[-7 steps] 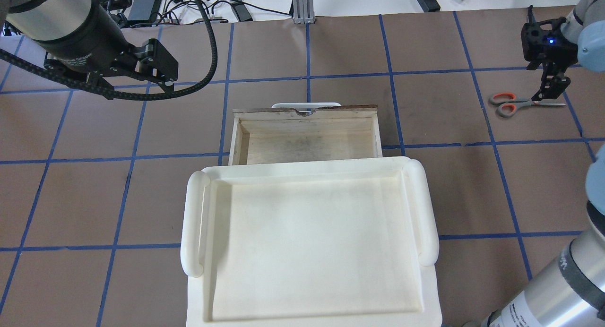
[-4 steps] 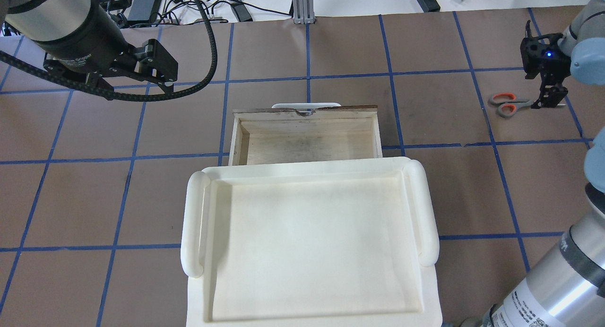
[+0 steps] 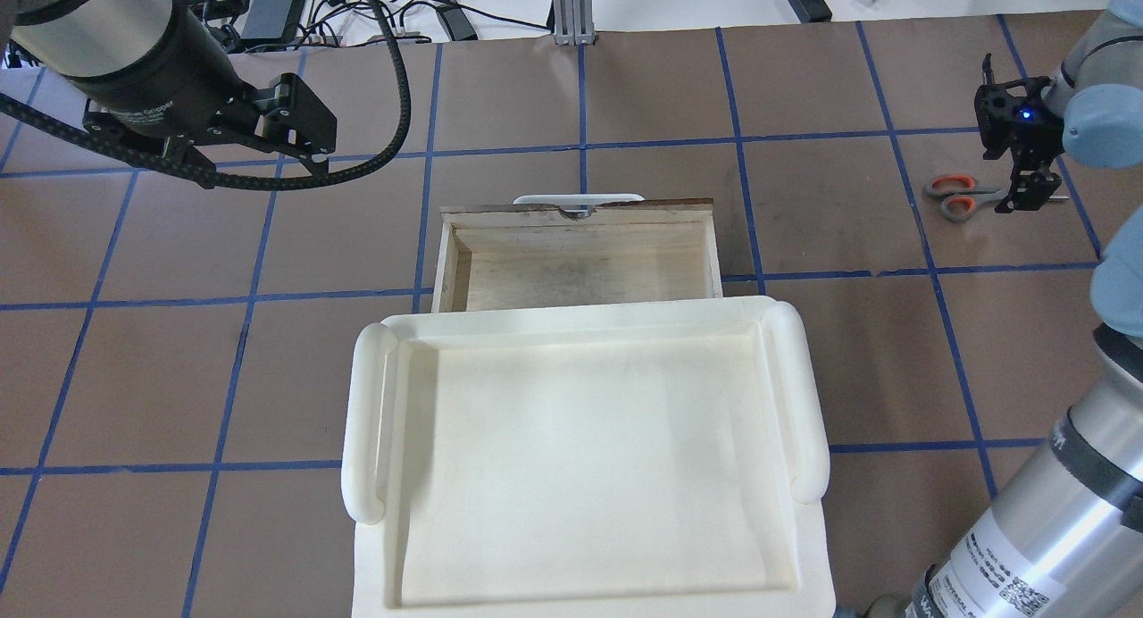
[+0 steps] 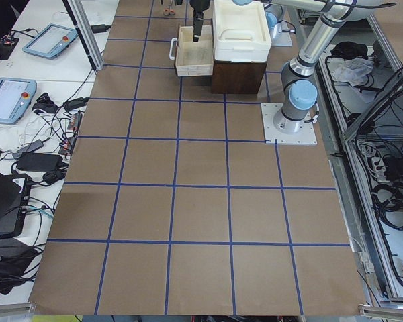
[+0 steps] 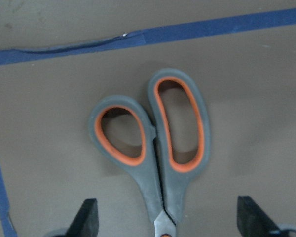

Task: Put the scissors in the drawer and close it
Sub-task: 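Lower the right gripper and grasp the scissors by the blades, then carry the scissors with the right gripper over the open drawer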

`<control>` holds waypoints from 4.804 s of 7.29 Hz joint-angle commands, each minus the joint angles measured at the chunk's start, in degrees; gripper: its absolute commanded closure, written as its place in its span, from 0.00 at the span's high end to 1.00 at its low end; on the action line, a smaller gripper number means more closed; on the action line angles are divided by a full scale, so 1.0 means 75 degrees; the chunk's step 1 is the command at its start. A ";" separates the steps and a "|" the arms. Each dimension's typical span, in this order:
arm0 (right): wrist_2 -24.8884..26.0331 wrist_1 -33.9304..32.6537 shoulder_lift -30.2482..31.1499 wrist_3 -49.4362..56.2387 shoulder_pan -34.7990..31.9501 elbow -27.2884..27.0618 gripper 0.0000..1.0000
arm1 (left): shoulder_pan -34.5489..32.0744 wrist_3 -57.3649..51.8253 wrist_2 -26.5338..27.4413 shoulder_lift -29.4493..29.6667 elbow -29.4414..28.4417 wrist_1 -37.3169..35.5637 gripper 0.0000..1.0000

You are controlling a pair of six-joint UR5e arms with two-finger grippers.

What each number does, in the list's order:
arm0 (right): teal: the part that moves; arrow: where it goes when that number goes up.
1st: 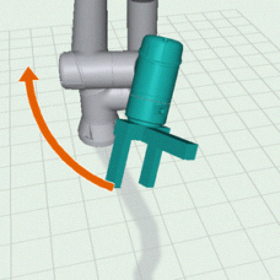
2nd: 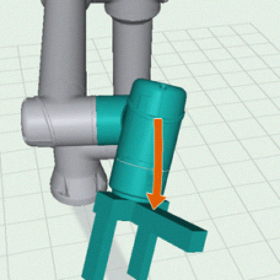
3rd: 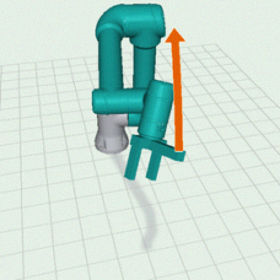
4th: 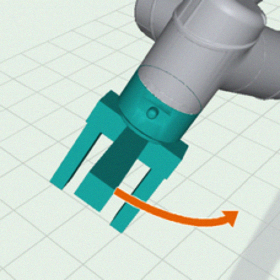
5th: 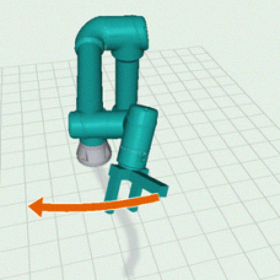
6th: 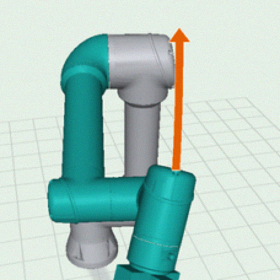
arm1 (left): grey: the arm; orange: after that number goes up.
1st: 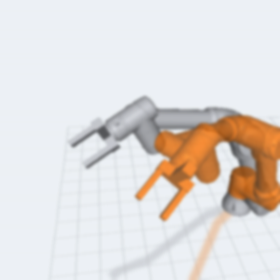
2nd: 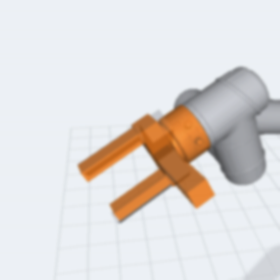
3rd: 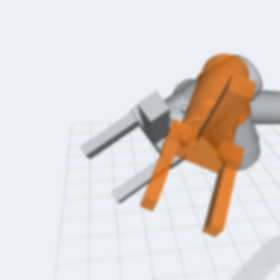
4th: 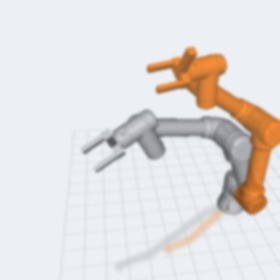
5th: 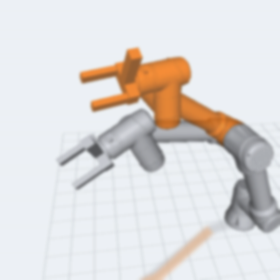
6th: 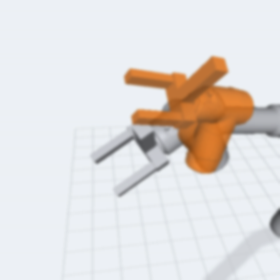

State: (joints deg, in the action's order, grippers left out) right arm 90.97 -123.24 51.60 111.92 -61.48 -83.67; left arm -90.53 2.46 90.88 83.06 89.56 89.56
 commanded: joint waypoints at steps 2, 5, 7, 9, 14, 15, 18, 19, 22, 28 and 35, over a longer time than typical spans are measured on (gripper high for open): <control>0.0000 0.0002 -0.0176 -0.0005 0.0006 0.0034 0.91 | 0.0000 0.0000 0.0000 0.0000 0.0000 0.0000 1.00; 0.0069 0.0002 -0.0176 -0.0017 0.0006 0.0046 0.66 | 0.0000 0.0000 0.0000 0.0000 0.0000 0.0000 1.00; 0.0140 0.0002 -0.0153 -0.0028 0.0006 0.0046 0.25 | 0.0000 0.0000 0.0000 0.0000 0.0000 0.0000 1.00; 0.0409 0.0014 -0.0106 0.0007 0.0006 0.0093 0.00 | 0.0000 0.0000 0.0000 0.0000 0.0000 0.0000 1.00; 0.0503 0.0983 0.0828 -0.0005 -0.0088 0.0081 0.00 | 0.0000 0.0000 0.0012 0.0000 0.0000 0.0000 1.00; 0.0480 0.1253 0.1075 -0.0005 -0.0169 0.0093 0.00 | 0.0000 0.0000 0.0000 0.0000 0.0000 0.0000 1.00; 0.0445 0.2086 0.1895 -0.0051 -0.0625 0.0081 0.00 | 0.0000 0.0000 0.0012 0.0000 0.0000 0.0000 1.00; 0.0445 0.2297 0.2107 -0.0098 -0.0778 0.0081 0.00 | 0.0000 0.0000 0.0012 0.0000 0.0000 0.0000 1.00; 0.0410 0.2837 0.2728 -0.0204 -0.1282 0.0081 0.00 | 0.0000 0.0000 0.0000 0.0000 0.0000 0.0000 1.00; 0.0421 0.3576 0.3515 -0.2063 -0.3447 0.0081 0.00 | 0.0000 0.0000 0.0000 0.0000 0.0000 0.0000 1.00; 0.0071 0.3729 0.3457 -0.4633 -0.5594 0.0011 0.00 | 0.0000 0.0000 0.0000 0.0000 0.0000 0.0000 1.00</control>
State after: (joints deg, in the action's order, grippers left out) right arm 92.35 -95.30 77.77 78.86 -101.50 -83.42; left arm -90.53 2.46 90.88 83.06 89.56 89.56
